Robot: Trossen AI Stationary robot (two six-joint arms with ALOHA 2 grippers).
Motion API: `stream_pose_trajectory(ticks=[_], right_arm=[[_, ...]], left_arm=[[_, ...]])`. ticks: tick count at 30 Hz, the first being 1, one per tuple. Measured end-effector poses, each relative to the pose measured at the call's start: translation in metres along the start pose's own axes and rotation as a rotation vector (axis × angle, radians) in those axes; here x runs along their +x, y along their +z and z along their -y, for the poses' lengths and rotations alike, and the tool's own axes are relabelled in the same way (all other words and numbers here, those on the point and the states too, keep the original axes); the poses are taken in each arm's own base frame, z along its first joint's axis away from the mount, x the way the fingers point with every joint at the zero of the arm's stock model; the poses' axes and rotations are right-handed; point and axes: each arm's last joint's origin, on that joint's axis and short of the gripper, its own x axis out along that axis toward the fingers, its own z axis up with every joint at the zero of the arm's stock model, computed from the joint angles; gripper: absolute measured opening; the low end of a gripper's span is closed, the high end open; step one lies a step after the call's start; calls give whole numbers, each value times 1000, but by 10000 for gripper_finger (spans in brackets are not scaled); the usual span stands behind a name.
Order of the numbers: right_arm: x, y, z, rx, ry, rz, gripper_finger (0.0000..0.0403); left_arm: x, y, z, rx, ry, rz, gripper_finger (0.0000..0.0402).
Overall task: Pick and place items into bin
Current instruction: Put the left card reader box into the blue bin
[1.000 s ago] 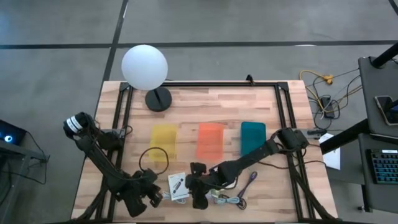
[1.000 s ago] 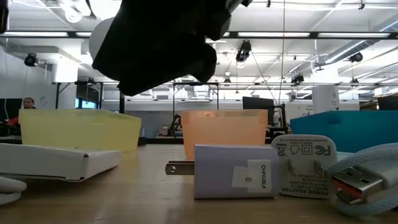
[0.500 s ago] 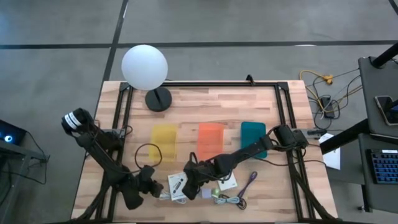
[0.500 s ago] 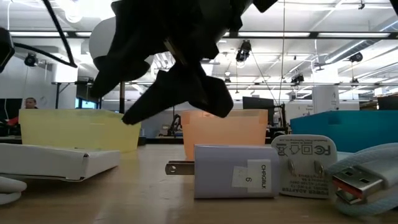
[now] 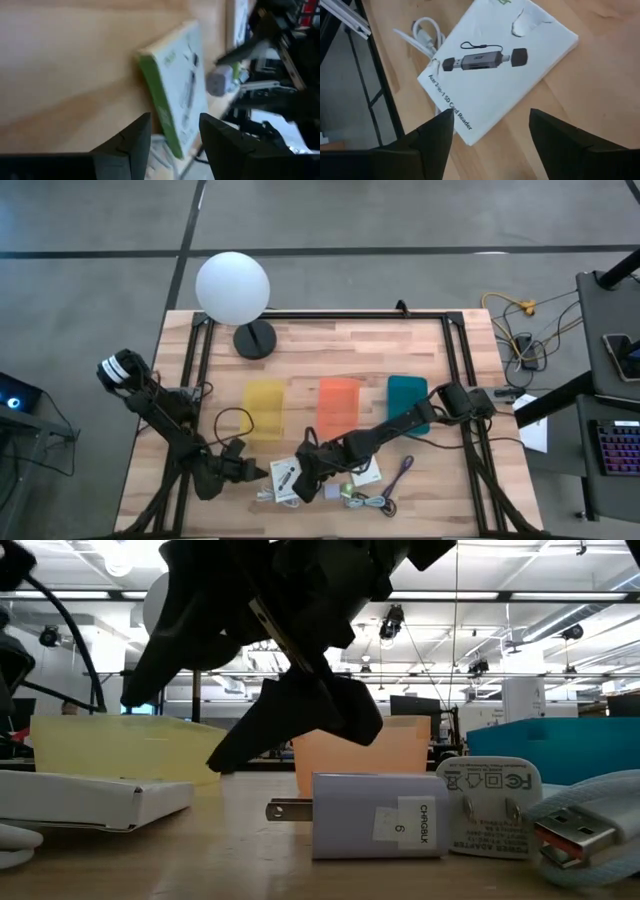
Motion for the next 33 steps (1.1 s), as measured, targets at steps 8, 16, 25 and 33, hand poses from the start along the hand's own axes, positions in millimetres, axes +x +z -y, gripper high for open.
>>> stream_pose_trajectory(ticks=[8, 16, 25, 33], right_arm=[[0, -1, 0, -8, -3, 2, 224], [-5, 2, -7, -14, 26, 9, 148], [4, 0, -2, 33, -6, 46, 55], [18, -4, 2, 99, 7, 51, 54]], left_arm=[[0, 1, -4, 5, 54, -56, 152], [1, -6, 5, -7, 46, -76, 152], [0, -11, 15, 48, 175, -16, 152], [7, -11, 18, 8, 74, 30, 152]])
